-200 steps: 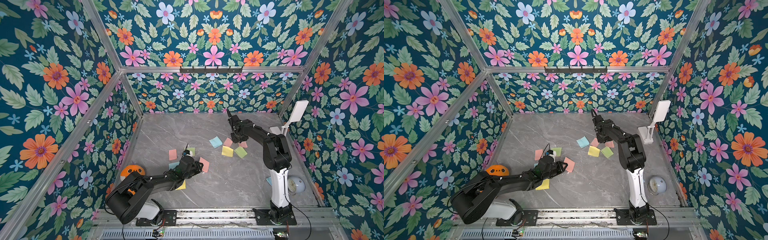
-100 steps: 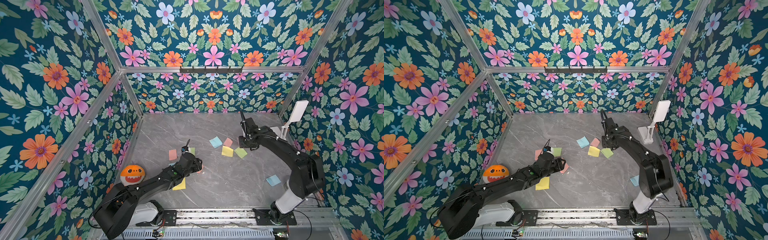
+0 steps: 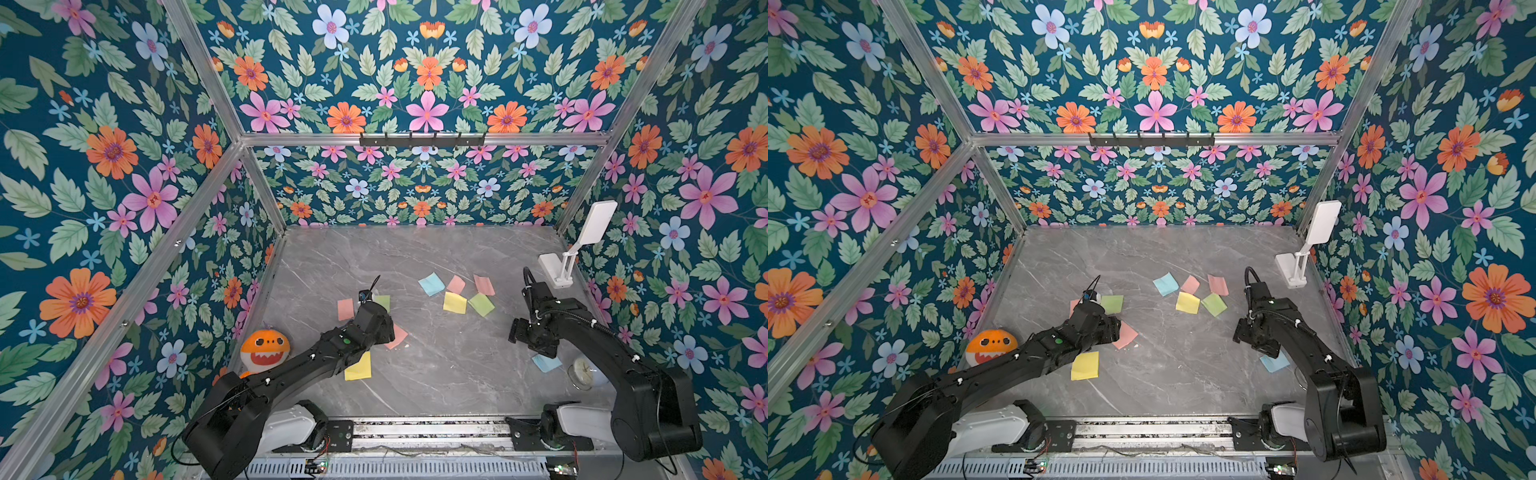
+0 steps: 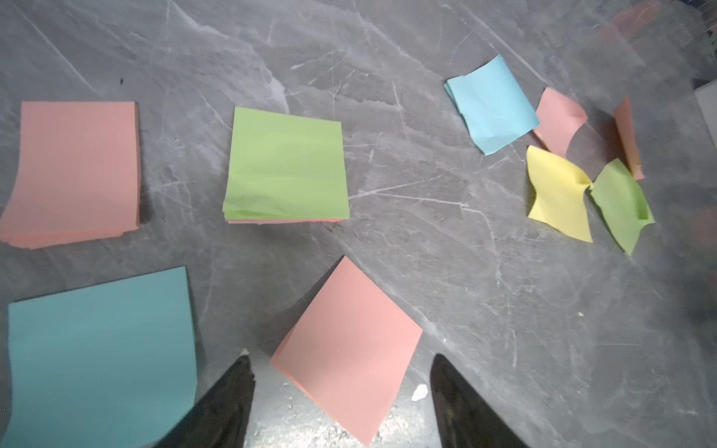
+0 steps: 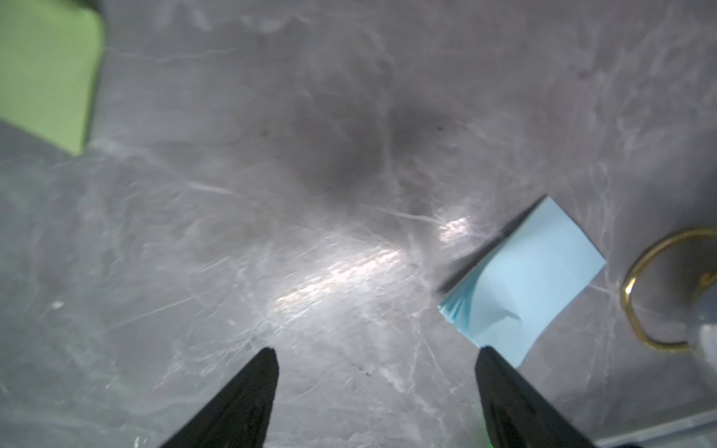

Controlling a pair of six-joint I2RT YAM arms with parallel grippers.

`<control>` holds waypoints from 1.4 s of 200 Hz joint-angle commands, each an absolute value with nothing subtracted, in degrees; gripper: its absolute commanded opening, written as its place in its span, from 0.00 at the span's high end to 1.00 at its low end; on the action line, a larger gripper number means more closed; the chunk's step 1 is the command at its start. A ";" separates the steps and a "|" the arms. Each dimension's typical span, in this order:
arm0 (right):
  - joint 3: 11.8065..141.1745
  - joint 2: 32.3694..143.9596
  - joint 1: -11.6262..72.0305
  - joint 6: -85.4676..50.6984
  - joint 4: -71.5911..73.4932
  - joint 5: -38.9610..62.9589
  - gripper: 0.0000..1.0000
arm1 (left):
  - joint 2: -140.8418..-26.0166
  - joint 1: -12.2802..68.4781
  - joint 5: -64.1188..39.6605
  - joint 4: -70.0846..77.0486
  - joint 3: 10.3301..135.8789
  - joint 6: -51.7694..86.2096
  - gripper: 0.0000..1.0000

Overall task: Tear off pages from different memo pads
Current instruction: Place the memo pad at the center of the board, then move the memo pad to the center of the board.

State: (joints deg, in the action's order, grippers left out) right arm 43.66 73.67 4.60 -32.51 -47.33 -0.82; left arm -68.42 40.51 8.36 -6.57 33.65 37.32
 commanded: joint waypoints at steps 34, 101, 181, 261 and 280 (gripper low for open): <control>40.20 75.45 -0.71 -40.00 -41.74 -2.30 0.19 | -67.45 40.34 5.45 -4.67 34.98 33.47 0.28; 36.12 75.87 4.13 -42.69 -37.05 3.29 0.24 | -68.91 40.45 -1.01 1.01 33.59 34.76 0.31; 53.47 94.29 35.37 -50.96 -36.33 2.49 0.29 | -70.92 40.43 -7.53 5.73 31.55 37.51 0.32; 55.85 84.15 37.39 -46.14 -40.00 9.91 0.28 | -75.98 43.67 -9.60 11.20 32.64 39.91 0.37; 45.41 76.97 33.92 -52.92 -32.03 14.15 0.31 | -83.10 47.50 -9.70 12.65 37.39 38.31 0.37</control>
State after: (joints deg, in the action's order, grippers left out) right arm 53.93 82.98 36.95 -46.22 -35.59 8.51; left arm -77.43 44.31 -8.45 8.10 33.19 39.27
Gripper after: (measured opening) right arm 0.703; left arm 0.634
